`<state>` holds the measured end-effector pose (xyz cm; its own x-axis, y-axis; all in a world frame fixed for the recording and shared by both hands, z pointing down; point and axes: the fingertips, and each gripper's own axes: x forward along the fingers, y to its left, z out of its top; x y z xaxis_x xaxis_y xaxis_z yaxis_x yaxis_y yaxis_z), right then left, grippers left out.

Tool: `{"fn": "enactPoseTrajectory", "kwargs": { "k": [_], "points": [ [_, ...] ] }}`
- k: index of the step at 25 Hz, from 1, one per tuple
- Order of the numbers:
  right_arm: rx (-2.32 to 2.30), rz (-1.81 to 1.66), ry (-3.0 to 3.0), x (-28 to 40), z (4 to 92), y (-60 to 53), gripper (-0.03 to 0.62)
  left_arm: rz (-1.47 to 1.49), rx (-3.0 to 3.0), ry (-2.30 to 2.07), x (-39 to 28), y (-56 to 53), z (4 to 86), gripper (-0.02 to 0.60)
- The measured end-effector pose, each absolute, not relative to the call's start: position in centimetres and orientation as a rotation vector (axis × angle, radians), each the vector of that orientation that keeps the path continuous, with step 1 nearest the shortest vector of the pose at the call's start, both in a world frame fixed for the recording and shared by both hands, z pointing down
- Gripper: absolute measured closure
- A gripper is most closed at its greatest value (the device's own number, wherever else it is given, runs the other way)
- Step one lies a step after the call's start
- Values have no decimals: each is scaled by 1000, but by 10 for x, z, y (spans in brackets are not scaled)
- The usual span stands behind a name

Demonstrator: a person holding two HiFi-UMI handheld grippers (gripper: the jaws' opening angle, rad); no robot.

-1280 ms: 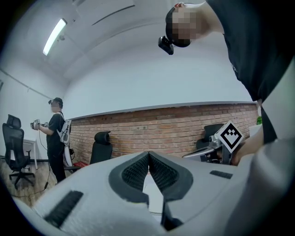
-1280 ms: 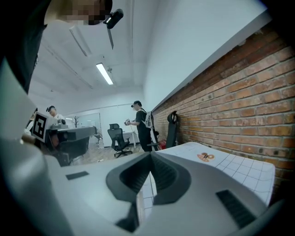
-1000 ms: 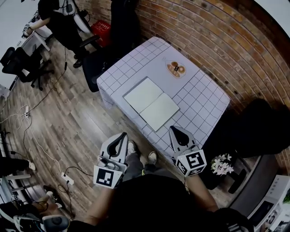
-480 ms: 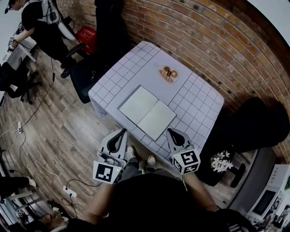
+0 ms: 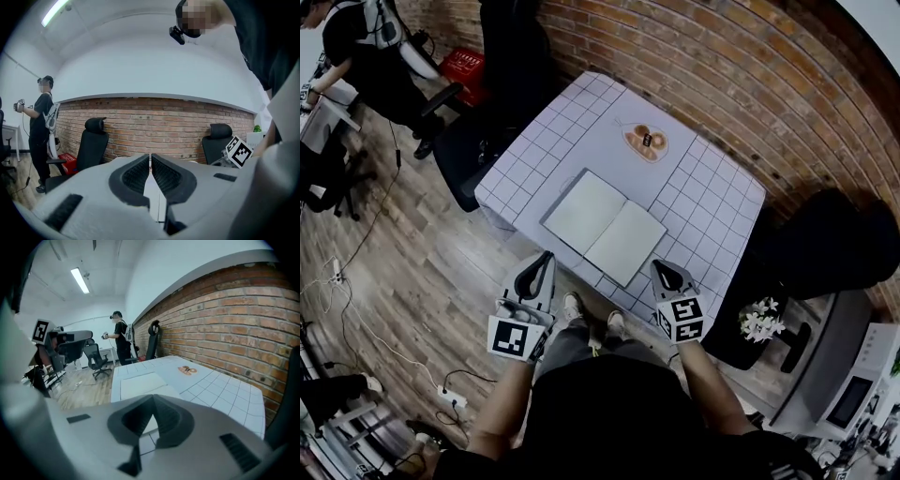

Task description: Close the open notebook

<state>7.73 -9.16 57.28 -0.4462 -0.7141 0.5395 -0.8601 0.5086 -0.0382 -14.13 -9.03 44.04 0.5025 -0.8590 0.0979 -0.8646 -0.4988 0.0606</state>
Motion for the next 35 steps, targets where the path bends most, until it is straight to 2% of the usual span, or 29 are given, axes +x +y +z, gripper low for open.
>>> {"fn": "enactPoseTrajectory", "kwargs": {
  "k": [10,17,18,20,25,35],
  "points": [
    [1387,899,-2119,89,648,-91,580,198,2642,-1427,-140,-128,496,555],
    [1422,988,-2002,89,675,-92,580,328,2565,-1388,-154,-162,549,554],
    [1425,989,-1990,90,677,-92,580,338,2553,-1383,-155,-168,555,542],
    [1431,989,-1965,91,682,-93,580,364,2536,-1370,-156,-179,567,459],
    [1444,999,-1922,92,690,-96,580,460,2523,-1325,-155,-206,597,454],
    [1461,990,-1856,88,702,-96,580,640,2456,-1194,-158,-240,654,389]
  ]
}}
